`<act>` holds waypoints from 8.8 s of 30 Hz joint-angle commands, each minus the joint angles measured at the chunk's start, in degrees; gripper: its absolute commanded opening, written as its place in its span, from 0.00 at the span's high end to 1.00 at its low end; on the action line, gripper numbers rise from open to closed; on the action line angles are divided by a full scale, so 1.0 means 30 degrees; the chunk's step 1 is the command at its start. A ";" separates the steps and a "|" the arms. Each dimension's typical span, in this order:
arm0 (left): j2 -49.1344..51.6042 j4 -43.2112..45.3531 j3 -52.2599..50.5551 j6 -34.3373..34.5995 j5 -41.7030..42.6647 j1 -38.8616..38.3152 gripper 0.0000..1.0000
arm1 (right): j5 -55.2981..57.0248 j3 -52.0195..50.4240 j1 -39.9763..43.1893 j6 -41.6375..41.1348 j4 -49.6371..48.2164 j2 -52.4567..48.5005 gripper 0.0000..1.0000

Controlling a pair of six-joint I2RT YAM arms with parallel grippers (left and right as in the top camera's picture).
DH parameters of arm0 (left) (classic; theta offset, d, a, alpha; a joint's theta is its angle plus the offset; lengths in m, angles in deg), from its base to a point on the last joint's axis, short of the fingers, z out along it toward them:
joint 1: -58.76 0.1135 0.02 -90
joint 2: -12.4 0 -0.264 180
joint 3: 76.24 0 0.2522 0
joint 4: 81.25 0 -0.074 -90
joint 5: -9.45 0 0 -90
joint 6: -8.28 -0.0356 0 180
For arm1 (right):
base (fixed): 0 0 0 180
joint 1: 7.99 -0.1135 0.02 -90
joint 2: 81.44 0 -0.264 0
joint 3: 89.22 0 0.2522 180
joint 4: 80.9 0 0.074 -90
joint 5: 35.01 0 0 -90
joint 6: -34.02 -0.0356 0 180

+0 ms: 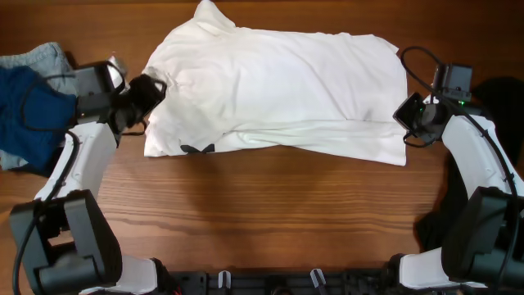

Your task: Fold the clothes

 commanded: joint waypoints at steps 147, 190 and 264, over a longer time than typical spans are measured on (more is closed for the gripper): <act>0.0401 -0.2820 -0.3417 -0.8306 -1.0710 -0.9675 0.64 | -0.3934 -0.0240 -0.2514 0.1647 0.0889 -0.1362 0.74; 0.0204 -0.3905 -0.2645 -0.6178 -0.9734 -0.9690 0.63 | -0.3563 -0.0240 -0.2499 0.1625 0.1472 -0.1362 0.74; 0.1464 -0.1923 -0.1129 -0.6237 -1.2604 -0.9799 0.96 | -0.3337 -0.0240 -0.2492 0.1668 0.1596 -0.1362 0.74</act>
